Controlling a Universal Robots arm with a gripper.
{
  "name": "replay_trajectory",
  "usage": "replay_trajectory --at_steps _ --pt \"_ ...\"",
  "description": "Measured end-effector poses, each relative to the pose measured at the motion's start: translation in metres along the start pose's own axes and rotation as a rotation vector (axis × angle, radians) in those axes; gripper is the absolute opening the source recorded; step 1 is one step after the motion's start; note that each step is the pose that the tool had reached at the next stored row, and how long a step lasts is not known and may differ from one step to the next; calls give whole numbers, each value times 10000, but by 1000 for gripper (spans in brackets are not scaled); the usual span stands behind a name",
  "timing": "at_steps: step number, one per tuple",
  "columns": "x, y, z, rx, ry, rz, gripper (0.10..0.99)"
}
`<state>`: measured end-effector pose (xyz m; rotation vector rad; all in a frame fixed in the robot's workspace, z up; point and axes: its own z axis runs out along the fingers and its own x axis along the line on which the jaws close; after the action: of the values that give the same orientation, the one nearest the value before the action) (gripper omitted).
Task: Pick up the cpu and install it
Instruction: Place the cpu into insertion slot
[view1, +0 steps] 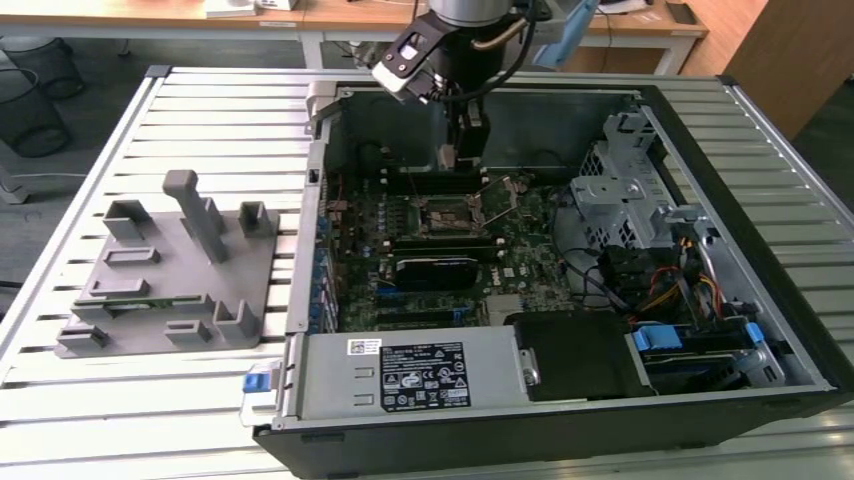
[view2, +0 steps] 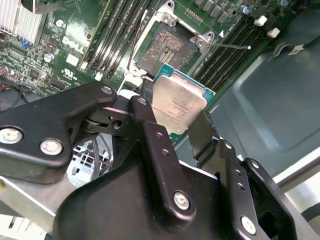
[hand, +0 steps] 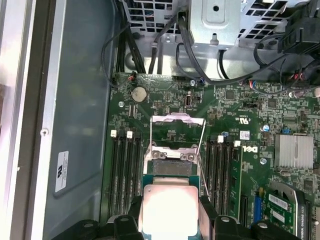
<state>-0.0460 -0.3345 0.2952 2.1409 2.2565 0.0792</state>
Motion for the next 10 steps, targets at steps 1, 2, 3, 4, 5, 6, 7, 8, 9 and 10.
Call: replay_trajectory --at_steps 1,2,3,4,5,6,7,8,9,10 --pt "0 -1 10 0 0 0 525" --pt "0 -1 20 0 0 0 525" --pt "0 -2 28 0 0 2 525" --pt "-1 -4 33 0 0 3 525" --pt "-2 -5 38 0 0 3 525" --pt "-3 -6 44 0 0 2 525" --pt "-4 -7 52 0 0 3 525" --pt "-6 -9 59 0 0 5 525" --pt "-8 -11 66 -1 0 6 525" --pt "-10 -13 74 0 0 7 525"
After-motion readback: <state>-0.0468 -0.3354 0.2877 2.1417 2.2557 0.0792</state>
